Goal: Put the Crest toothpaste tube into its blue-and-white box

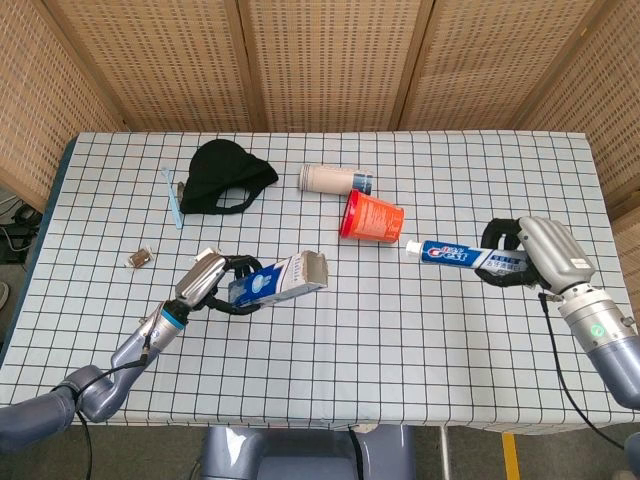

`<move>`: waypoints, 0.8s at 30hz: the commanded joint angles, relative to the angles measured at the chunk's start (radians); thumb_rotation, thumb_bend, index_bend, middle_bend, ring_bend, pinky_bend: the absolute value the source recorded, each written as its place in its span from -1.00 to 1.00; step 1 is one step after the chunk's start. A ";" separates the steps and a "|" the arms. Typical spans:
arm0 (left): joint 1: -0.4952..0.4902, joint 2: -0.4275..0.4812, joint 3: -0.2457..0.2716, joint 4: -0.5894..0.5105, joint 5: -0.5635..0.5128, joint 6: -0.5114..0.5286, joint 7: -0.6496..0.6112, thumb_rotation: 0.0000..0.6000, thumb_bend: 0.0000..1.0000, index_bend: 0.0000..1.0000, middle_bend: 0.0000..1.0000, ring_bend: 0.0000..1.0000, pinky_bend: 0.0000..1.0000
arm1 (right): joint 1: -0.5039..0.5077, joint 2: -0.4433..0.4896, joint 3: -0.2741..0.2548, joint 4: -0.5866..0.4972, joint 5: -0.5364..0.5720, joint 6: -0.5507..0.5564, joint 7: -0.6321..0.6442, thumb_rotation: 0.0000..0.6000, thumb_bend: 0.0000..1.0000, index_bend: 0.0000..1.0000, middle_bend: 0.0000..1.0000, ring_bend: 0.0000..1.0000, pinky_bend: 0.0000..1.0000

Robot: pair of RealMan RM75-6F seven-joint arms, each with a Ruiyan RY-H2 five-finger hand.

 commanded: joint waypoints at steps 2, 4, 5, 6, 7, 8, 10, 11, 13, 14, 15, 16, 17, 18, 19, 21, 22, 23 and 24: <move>-0.031 -0.063 0.011 0.092 -0.001 0.016 -0.062 1.00 -0.28 0.22 -0.04 0.02 0.04 | 0.014 0.068 0.034 -0.025 -0.002 -0.043 0.061 1.00 0.38 0.42 0.38 0.28 0.06; -0.041 -0.075 0.011 0.113 -0.008 0.013 -0.069 1.00 -0.28 0.22 -0.04 0.02 0.04 | 0.015 0.090 0.045 -0.036 -0.011 -0.053 0.094 1.00 0.38 0.42 0.38 0.28 0.06; -0.045 -0.080 0.011 0.121 -0.009 0.012 -0.069 1.00 -0.28 0.22 -0.04 0.02 0.04 | 0.016 0.097 0.048 -0.040 -0.015 -0.057 0.105 1.00 0.38 0.42 0.38 0.28 0.06; -0.051 -0.089 0.012 0.134 -0.013 0.010 -0.071 1.00 -0.28 0.22 -0.04 0.02 0.04 | 0.018 0.110 0.055 -0.045 -0.021 -0.065 0.124 1.00 0.38 0.42 0.38 0.28 0.06; -0.055 -0.096 0.012 0.142 -0.016 0.009 -0.074 1.00 -0.28 0.22 -0.04 0.02 0.04 | 0.021 0.119 0.059 -0.048 -0.026 -0.072 0.135 1.00 0.38 0.42 0.38 0.28 0.06; -0.057 -0.100 0.012 0.148 -0.018 0.009 -0.075 1.00 -0.28 0.22 -0.04 0.02 0.04 | 0.023 0.123 0.061 -0.050 -0.028 -0.076 0.140 1.00 0.38 0.42 0.38 0.28 0.06; -0.067 -0.116 0.014 0.167 -0.022 0.008 -0.077 1.00 -0.28 0.22 -0.04 0.02 0.04 | 0.034 0.135 0.068 -0.061 -0.034 -0.093 0.151 1.00 0.37 0.42 0.38 0.28 0.06; -0.072 -0.124 0.014 0.174 -0.025 0.004 -0.078 1.00 -0.28 0.22 -0.04 0.02 0.04 | 0.045 0.139 0.072 -0.069 -0.035 -0.108 0.153 1.00 0.37 0.42 0.38 0.28 0.06; -0.080 -0.133 0.015 0.186 -0.029 0.003 -0.078 1.00 -0.28 0.22 -0.04 0.02 0.04 | 0.060 0.144 0.076 -0.076 -0.029 -0.126 0.153 1.00 0.37 0.42 0.38 0.28 0.06; -0.083 -0.137 0.015 0.190 -0.030 0.004 -0.077 1.00 -0.28 0.22 -0.04 0.02 0.04 | 0.067 0.146 0.077 -0.080 -0.026 -0.134 0.147 1.00 0.38 0.42 0.38 0.28 0.06; -0.088 -0.141 0.017 0.193 -0.031 0.006 -0.075 1.00 -0.28 0.22 -0.04 0.02 0.04 | 0.079 0.146 0.077 -0.083 -0.022 -0.145 0.134 1.00 0.38 0.42 0.38 0.28 0.06; -0.092 -0.143 0.018 0.193 -0.031 0.007 -0.072 1.00 -0.28 0.22 -0.04 0.02 0.04 | 0.091 0.145 0.077 -0.088 -0.013 -0.156 0.119 1.00 0.38 0.42 0.38 0.28 0.06; -0.096 -0.145 0.018 0.192 -0.032 0.006 -0.069 1.00 -0.28 0.22 -0.04 0.02 0.04 | 0.101 0.143 0.078 -0.094 -0.006 -0.162 0.109 1.00 0.37 0.42 0.38 0.28 0.06; -0.100 -0.146 0.019 0.191 -0.033 0.006 -0.065 1.00 -0.28 0.22 -0.04 0.02 0.04 | 0.109 0.141 0.078 -0.098 0.005 -0.165 0.099 1.00 0.37 0.42 0.38 0.28 0.06; -0.104 -0.147 0.019 0.189 -0.034 0.006 -0.059 1.00 -0.28 0.22 -0.04 0.02 0.04 | 0.120 0.137 0.079 -0.103 0.018 -0.168 0.084 1.00 0.37 0.42 0.38 0.28 0.06; -0.110 -0.147 0.020 0.183 -0.037 0.005 -0.054 1.00 -0.28 0.22 -0.04 0.02 0.04 | 0.138 0.132 0.078 -0.109 0.040 -0.172 0.059 1.00 0.37 0.42 0.38 0.28 0.06; -0.112 -0.147 0.020 0.178 -0.039 0.004 -0.049 1.00 -0.28 0.22 -0.04 0.02 0.04 | 0.150 0.128 0.076 -0.112 0.057 -0.176 0.041 1.00 0.37 0.42 0.38 0.28 0.06; -0.115 -0.146 0.020 0.173 -0.041 0.004 -0.047 1.00 -0.28 0.22 -0.04 0.02 0.04 | 0.159 0.126 0.076 -0.115 0.071 -0.179 0.030 1.00 0.37 0.42 0.38 0.28 0.06; -0.117 -0.145 0.021 0.169 -0.042 0.003 -0.042 1.00 -0.28 0.22 -0.04 0.02 0.04 | 0.168 0.124 0.076 -0.119 0.086 -0.181 0.021 1.00 0.37 0.42 0.38 0.28 0.06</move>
